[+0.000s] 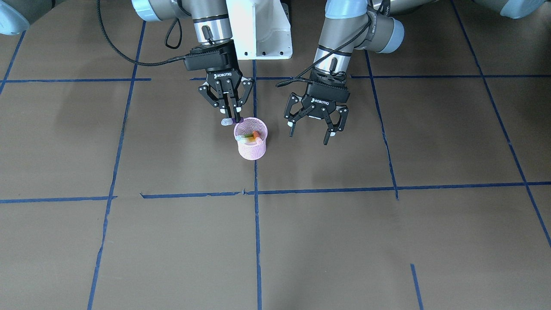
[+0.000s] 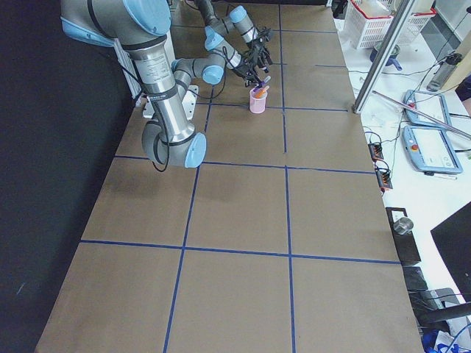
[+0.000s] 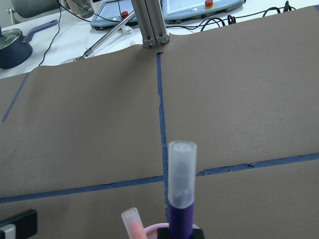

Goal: Collect pens into pen holder

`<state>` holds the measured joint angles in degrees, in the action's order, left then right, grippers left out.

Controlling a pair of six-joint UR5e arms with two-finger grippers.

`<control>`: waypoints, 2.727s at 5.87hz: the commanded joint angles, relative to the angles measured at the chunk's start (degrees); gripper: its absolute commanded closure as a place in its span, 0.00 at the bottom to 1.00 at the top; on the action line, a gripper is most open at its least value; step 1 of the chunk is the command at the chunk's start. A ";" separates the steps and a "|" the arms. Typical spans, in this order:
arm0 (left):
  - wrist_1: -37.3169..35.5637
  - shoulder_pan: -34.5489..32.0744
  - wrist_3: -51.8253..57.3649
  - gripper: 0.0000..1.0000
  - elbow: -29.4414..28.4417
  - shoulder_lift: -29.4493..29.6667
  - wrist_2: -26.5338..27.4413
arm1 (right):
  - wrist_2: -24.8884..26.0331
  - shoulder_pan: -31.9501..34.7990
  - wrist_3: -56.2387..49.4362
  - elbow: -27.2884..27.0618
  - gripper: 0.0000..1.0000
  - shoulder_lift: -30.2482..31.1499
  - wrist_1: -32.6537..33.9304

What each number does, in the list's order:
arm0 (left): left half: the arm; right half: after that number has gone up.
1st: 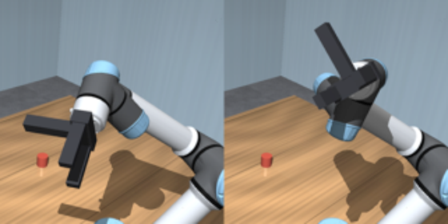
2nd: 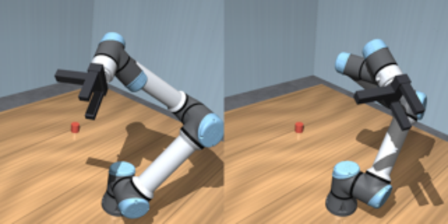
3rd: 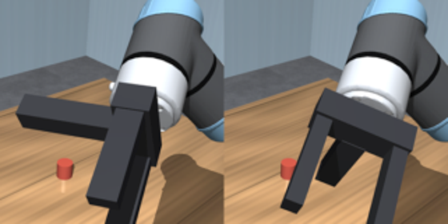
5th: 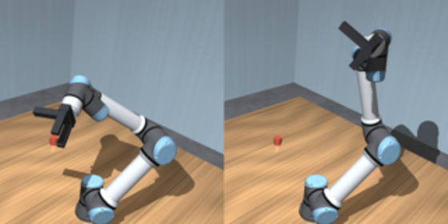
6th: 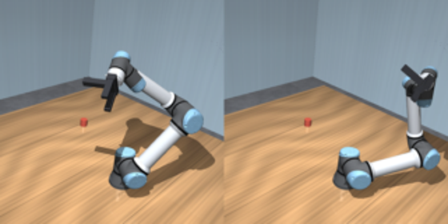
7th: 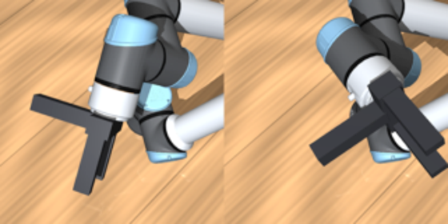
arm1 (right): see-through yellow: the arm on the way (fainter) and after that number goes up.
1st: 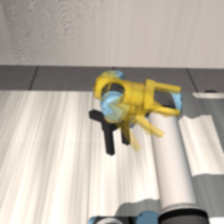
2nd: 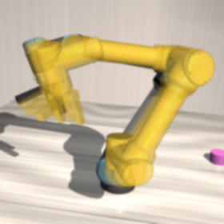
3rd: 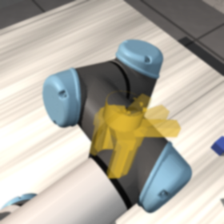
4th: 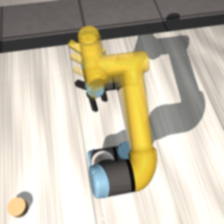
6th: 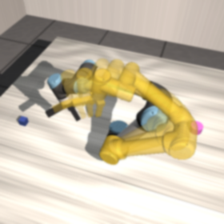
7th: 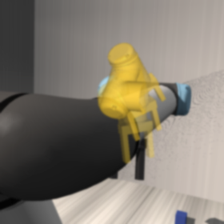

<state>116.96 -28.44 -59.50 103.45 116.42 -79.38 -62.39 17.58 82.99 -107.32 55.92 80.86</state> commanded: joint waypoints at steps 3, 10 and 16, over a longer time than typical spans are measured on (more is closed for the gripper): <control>0.03 -0.83 0.00 0.07 0.00 -0.66 -1.04 | 0.34 -0.18 -0.02 0.44 0.00 -0.90 -0.17; -13.25 -27.58 40.54 0.01 -3.16 -16.13 -31.31 | -51.62 39.48 -39.55 -4.68 0.00 22.87 0.09; -35.17 -54.59 66.64 0.00 -6.33 -25.63 -58.22 | -69.97 67.22 -90.77 8.85 0.00 36.17 16.44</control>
<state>85.21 -80.83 7.85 97.26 91.40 -134.73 -132.13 82.78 -2.49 -100.93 90.53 96.04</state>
